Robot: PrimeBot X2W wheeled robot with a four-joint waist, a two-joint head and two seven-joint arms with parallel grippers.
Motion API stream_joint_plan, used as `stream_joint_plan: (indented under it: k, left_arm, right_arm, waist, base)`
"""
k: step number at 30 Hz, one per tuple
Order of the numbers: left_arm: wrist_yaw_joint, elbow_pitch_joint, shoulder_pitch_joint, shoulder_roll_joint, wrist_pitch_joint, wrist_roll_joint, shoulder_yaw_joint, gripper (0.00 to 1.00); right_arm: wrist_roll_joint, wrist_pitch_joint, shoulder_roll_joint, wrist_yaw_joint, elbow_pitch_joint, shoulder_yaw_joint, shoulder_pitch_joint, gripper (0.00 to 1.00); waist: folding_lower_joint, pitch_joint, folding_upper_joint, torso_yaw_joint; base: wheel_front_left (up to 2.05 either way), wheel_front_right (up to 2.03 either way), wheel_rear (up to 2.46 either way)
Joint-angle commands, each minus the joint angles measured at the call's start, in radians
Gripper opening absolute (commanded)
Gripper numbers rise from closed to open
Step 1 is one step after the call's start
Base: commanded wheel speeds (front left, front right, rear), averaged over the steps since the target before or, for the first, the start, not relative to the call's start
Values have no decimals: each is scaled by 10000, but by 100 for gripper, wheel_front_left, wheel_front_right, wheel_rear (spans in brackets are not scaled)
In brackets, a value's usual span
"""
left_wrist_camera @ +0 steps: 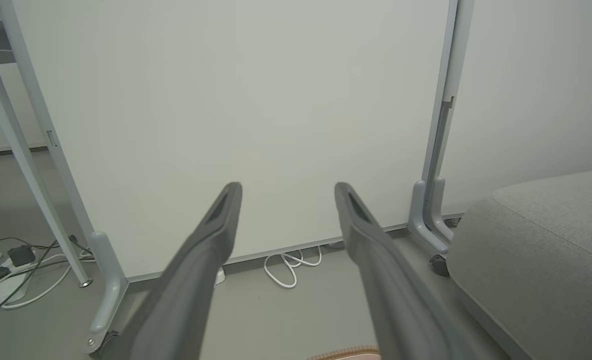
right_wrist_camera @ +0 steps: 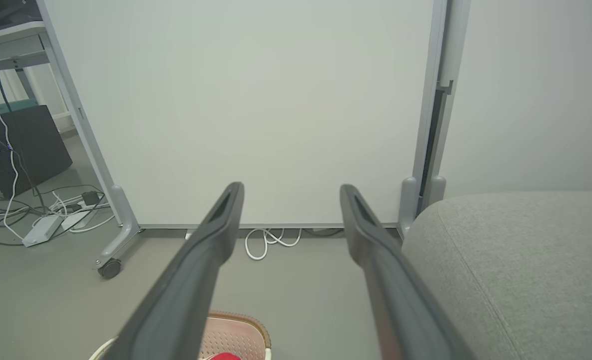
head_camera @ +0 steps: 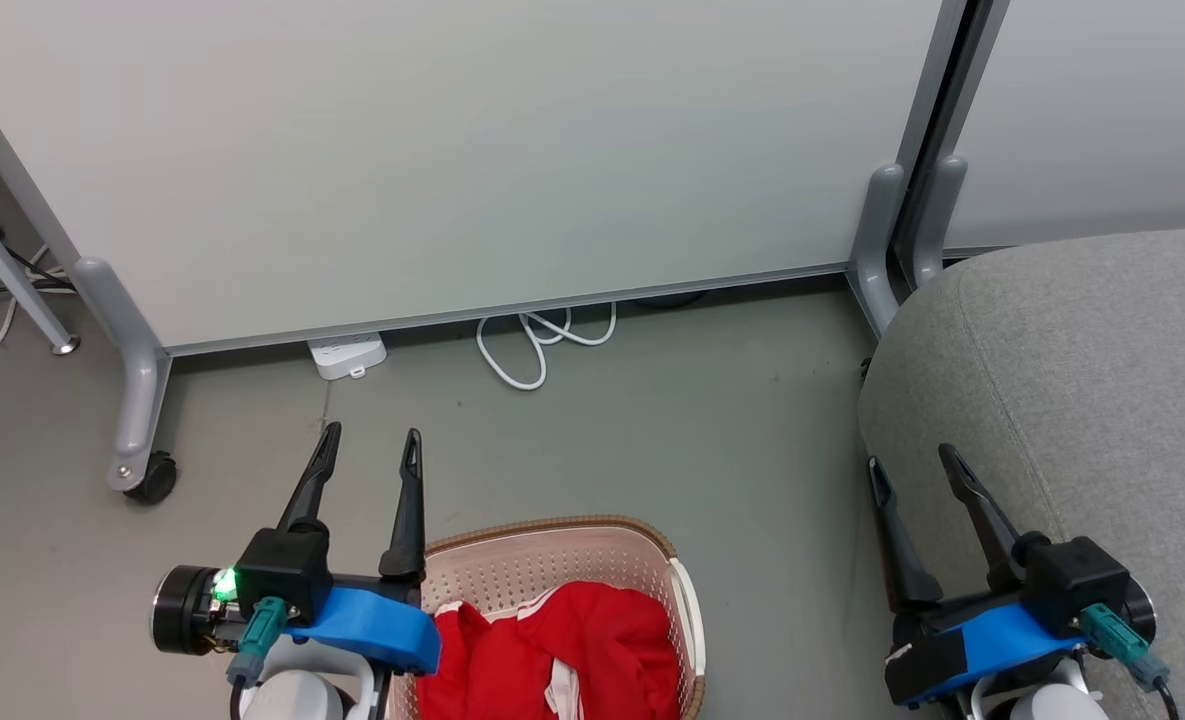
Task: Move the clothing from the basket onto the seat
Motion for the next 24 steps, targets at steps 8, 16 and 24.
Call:
stream_joint_plan:
  k: [8,16,24]
  left_arm:
    - [-135,230,-152,-38,-87,72,100,100]
    - [-189,362,-126,-45,-87,-24,171,100]
    - [-269,449,-168,-46,-87,-65,130,100]
  right_arm:
    - [-66,-89,-62,12,90,-64,-113,100]
    - [30,-86,-63,12,166,-62,-163,100]
    - [54,-84,-63,12,167,-38,-188,100]
  waist:
    - [0,3,0,10]
    - [0,6,0,-2]
    - [0,83,0,-52]
  base:
    - [0,0,0]
    - [0,0,0]
    - [0,0,0]
